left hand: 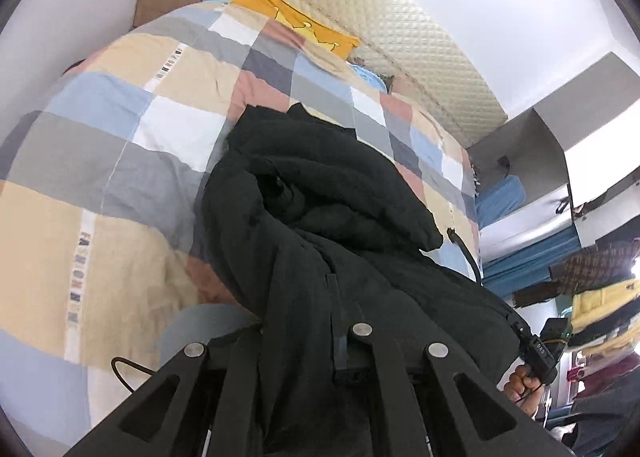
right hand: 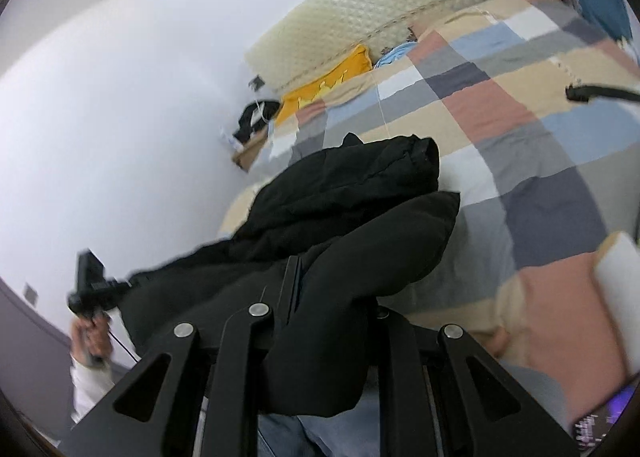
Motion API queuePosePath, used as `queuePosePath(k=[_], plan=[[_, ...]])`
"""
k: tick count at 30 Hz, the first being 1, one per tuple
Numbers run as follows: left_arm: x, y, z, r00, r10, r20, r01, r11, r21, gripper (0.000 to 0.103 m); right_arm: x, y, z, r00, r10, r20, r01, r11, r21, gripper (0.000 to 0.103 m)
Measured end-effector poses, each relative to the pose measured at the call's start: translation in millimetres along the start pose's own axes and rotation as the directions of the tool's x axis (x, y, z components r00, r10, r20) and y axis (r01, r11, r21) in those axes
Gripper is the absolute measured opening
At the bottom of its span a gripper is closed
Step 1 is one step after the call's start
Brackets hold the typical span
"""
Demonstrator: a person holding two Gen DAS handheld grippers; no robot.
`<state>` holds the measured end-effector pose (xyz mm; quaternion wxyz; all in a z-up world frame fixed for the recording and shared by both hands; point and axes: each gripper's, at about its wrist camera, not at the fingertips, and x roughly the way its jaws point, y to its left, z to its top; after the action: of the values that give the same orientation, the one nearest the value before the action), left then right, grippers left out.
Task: Fold large clothes
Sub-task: 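Fold the held hem up over the jacket body toward the collar with both grippers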
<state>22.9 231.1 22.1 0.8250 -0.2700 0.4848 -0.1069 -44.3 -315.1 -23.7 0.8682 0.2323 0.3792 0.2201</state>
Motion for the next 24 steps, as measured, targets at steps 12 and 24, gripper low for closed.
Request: queuePosePath(k=[12,24], plan=[[-43.9,-43.3,-31.8,0.995,0.084,0.05,-0.092,0.976,0.197,0.006,-43.5,28.3,6.0,0.997,-0.08,-0.009,0.079,0.991,-0.111,0.019],[-8.6,-101.0,67.3,0.951,0.235,0.203,-0.29,0.904,0.313,0.007,23.4,23.5,124.2,0.979,-0.191,0.076,0.198,0.975,-0.099,0.019]])
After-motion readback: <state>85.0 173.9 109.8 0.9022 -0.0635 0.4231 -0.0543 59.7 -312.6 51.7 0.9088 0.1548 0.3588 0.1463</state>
